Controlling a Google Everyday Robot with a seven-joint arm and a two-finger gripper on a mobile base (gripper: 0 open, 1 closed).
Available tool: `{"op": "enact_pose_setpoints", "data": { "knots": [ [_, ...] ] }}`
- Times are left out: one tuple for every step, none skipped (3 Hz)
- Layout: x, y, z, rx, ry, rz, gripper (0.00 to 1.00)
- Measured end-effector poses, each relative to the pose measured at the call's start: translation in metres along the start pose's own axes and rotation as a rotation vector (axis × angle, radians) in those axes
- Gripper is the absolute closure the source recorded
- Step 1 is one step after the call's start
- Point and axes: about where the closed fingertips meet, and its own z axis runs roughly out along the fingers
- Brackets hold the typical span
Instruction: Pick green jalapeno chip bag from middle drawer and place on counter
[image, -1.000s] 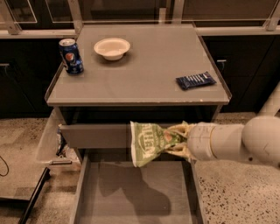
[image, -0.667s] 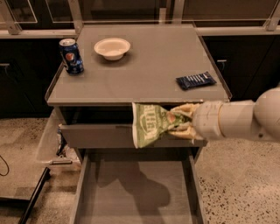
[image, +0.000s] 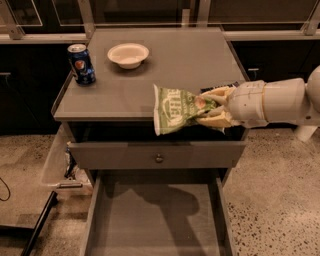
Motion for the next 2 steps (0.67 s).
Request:
{"op": "enact_pose_setpoints", "data": {
  "knots": [
    [-0.0032,-0.0043,-0.0021,0.005,-0.005,-0.005,1.00],
    [-0.0048,0.0003,-0.0029,0.011,-0.022,0.002,1.00]
  ]
}}
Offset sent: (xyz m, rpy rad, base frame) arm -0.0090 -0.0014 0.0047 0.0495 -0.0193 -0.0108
